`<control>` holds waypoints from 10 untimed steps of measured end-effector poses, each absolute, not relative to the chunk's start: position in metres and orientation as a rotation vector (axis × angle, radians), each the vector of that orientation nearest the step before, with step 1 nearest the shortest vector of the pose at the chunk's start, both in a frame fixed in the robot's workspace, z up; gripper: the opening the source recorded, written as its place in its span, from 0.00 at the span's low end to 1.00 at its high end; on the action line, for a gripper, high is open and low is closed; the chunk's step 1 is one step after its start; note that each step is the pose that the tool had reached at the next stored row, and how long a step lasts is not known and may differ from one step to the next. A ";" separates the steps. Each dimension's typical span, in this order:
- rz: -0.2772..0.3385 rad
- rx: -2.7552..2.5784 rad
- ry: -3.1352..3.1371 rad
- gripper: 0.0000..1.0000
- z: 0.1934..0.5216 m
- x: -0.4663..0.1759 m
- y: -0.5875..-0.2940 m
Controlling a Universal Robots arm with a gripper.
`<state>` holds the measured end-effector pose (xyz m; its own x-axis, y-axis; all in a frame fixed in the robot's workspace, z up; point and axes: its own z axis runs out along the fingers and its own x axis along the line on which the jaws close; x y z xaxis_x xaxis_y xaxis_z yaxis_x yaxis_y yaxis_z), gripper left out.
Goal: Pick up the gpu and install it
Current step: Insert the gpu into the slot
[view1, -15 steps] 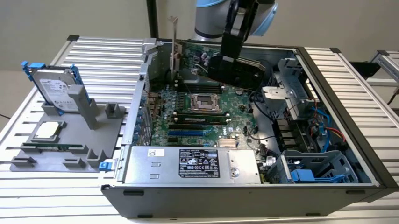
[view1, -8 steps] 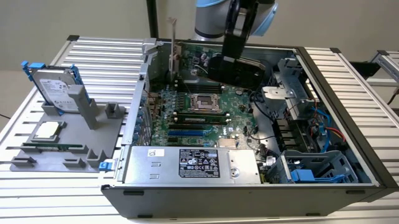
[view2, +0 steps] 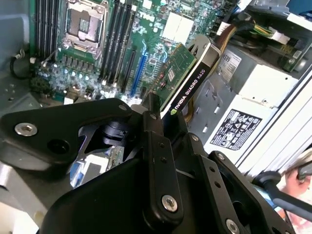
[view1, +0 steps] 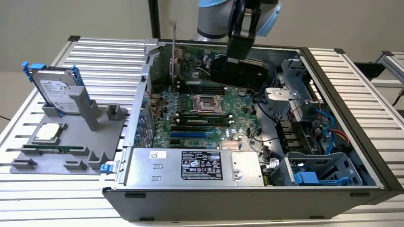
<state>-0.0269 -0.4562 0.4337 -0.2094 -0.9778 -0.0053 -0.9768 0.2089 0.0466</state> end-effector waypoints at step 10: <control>-0.059 2.104 -2.295 0.00 0.434 -0.027 -0.456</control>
<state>-0.0269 -0.4560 0.4337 -0.0869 -0.9962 -0.0052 -0.9952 0.0866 0.0466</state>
